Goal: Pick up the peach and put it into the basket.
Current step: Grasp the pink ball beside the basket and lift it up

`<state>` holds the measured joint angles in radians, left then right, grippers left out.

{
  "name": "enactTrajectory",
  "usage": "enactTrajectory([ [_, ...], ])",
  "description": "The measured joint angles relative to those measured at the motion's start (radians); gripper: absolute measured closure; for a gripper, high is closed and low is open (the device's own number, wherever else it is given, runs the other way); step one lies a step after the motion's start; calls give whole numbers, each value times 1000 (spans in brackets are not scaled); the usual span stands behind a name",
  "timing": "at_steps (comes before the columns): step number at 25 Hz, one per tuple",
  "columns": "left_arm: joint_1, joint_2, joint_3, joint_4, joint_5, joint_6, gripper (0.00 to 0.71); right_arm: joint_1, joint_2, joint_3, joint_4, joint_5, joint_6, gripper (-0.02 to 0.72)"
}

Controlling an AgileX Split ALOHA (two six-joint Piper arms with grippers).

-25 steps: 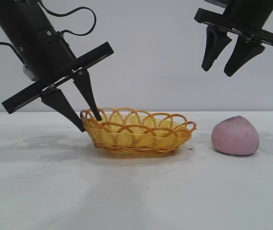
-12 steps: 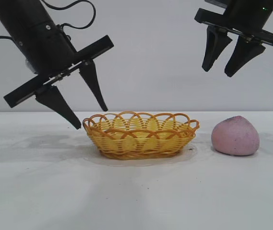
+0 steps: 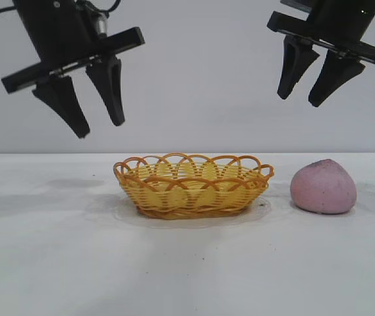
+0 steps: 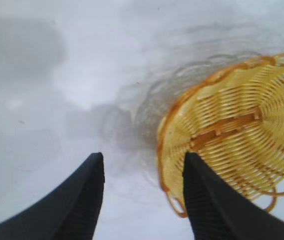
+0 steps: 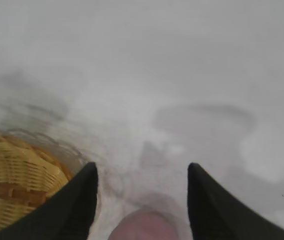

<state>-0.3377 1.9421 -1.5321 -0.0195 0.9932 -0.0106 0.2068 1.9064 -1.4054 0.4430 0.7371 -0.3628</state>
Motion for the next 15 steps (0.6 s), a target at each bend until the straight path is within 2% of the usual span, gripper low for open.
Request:
enactTrajectory([
  [4, 42, 0, -6, 36, 37, -8, 394, 0, 0, 0, 0, 0, 0, 360],
  [11, 206, 0, -6, 32, 133, 8, 394, 0, 0, 0, 0, 6, 0, 360],
  [15, 260, 0, -6, 24, 207, 15, 394, 0, 0, 0, 0, 6, 0, 360],
])
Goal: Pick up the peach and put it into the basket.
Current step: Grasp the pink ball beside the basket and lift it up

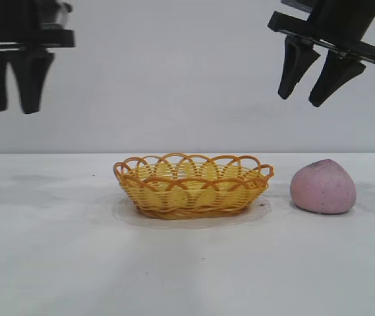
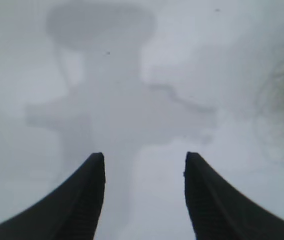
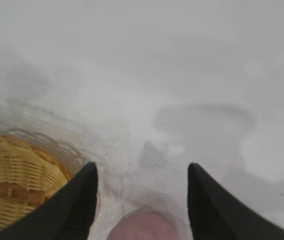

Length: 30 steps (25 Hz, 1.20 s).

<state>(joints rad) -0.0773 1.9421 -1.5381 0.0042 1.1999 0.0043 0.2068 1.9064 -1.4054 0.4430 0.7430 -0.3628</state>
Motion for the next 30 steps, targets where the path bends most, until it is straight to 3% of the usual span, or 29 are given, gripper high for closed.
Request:
enactTrajectory([
  [5, 9, -61, 0, 43, 11, -1, 394, 1, 0, 0, 0, 10, 0, 360],
  [12, 9, -302, 39, 33, 22, -2, 394, 2, 0, 0, -2, 16, 0, 360],
  [22, 9, -831, 470, 37, 6, -4, 394, 2, 0, 0, -2, 17, 0, 360],
  [30, 9, -1324, 715, 24, 46, 19, 394, 2, 0, 0, -2, 17, -7, 360],
])
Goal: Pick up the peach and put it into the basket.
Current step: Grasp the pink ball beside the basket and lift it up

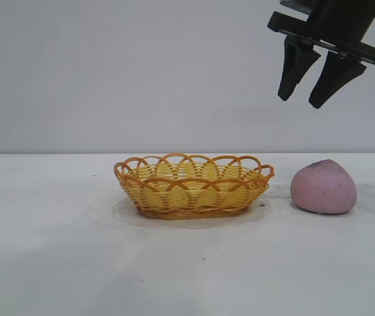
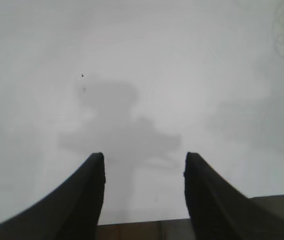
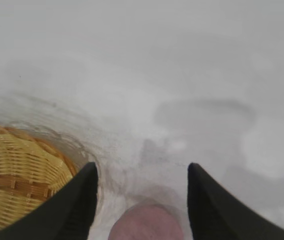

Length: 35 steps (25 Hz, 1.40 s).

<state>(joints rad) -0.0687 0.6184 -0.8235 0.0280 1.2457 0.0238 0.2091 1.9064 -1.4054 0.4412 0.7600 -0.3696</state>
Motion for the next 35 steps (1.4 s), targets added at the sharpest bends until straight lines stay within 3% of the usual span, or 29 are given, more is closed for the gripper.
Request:
enactTrajectory([
  [9, 0, -471, 115, -71, 29, 16, 394, 0, 0, 0, 0, 0, -4, 360],
  [11, 0, -549, 149, -73, 31, 16, 353, 0, 0, 0, 0, 0, -4, 360],
  [14, 0, -630, 202, -80, 35, 16, 362, 0, 0, 0, 0, 0, -4, 360],
  [15, 0, -635, 220, -80, 36, 16, 302, 0, 0, 0, -2, 2, -4, 360],
  [17, 0, -638, 255, -78, 36, 16, 300, 0, 0, 0, -2, 2, -5, 360],
  [18, 2, -638, 267, -78, 38, 16, 247, 0, 0, 0, -2, 2, -5, 360],
  [25, 2, -638, 282, 15, 33, 16, 247, 0, 0, -2, -4, 2, -6, 360],
  [35, 2, -638, 295, -37, -42, 16, 247, 0, 0, -2, -4, -8, -9, 360],
])
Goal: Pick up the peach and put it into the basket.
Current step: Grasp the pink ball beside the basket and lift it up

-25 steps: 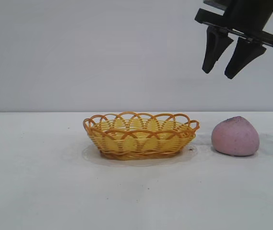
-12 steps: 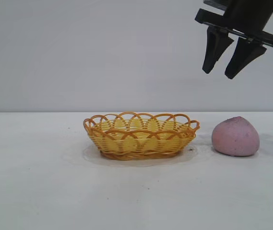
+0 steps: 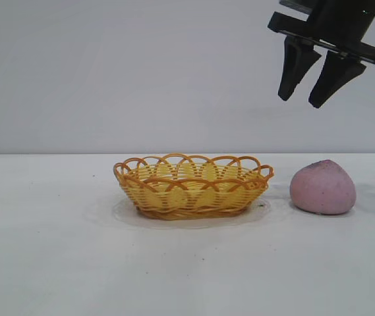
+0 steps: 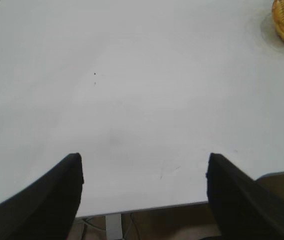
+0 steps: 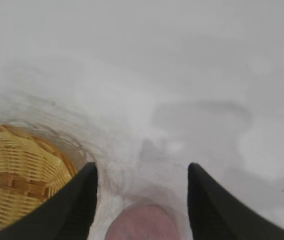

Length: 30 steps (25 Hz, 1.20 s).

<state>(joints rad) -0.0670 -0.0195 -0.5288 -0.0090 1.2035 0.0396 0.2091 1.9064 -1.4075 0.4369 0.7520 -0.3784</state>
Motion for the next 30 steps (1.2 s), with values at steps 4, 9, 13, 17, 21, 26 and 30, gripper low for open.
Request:
enactTrajectory([
  [4, 0, 0, 37, 2, -60, -2, 247, 0, 0, 0, 0, -2, 0, 360],
  [9, 0, 0, 45, 6, -78, -8, 247, 0, 0, 0, 0, -4, 0, 360],
  [13, 0, 0, 45, 6, -82, -9, 247, 0, 0, 0, 0, -5, -1, 360],
  [17, 0, 0, 45, 9, -82, -10, 247, 0, 0, 0, 0, -5, -2, 360],
  [21, 0, 0, 45, 9, -82, -10, 247, 0, 0, 0, 0, -5, -2, 360],
  [26, 2, 0, 45, 9, -82, -10, 247, 0, 0, 0, 0, -5, -20, 360],
  [30, 46, 0, 45, 9, -82, -10, 247, 0, 0, 0, -2, 9, -30, 360],
])
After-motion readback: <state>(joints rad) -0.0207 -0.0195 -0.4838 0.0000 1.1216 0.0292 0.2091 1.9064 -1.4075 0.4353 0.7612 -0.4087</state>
